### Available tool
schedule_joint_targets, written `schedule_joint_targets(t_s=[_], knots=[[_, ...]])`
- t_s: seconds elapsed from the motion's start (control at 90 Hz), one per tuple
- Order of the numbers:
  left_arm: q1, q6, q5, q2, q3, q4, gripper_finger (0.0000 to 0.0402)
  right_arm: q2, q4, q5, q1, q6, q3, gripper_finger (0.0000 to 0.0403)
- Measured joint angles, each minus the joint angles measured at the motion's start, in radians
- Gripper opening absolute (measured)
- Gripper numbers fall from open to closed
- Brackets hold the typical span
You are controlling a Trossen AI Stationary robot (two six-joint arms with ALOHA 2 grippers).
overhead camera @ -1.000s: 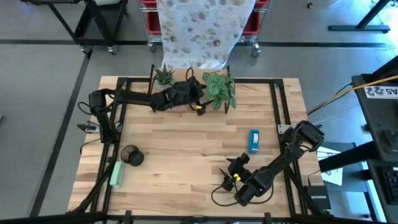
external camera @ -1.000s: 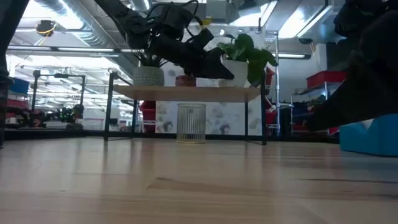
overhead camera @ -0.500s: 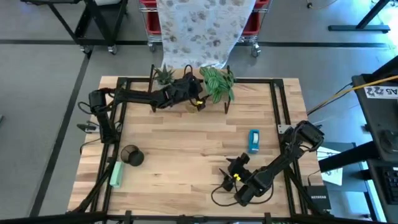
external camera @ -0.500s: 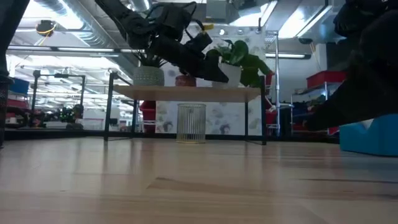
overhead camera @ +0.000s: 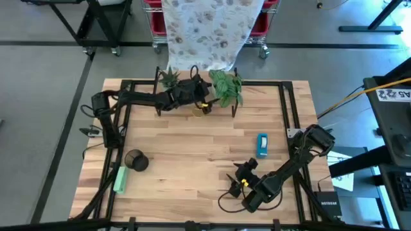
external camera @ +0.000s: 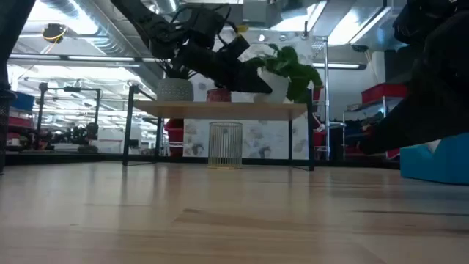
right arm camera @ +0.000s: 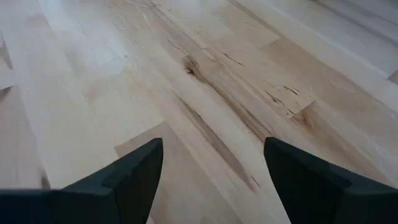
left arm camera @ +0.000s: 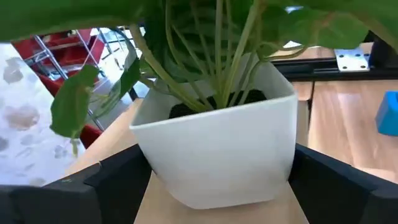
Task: Stock shelves
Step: Put the potted plant on the shelf
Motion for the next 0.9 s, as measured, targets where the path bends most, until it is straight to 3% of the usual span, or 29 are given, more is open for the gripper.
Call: schedule_joint_targets(t_s=[0.2,0.456,0.9], knots=[[0.020,-0.011,0.012,0.000,0.000,0.001,0.0333,0.000,0.000,0.000,-0.007,0.000,0.000,0.0266],[0.025,-0.022,0.036,0.000,0.009,-0.002,0.0362,0.000,0.000,-0.025,-0.025,0.000,0.000,0.0266],[0.017,0.036,0.028,-0.001,0.053,-0.010,0.0363,0.000,0.001,-0.045,-0.028,-0.001,0.000,0.0266]])
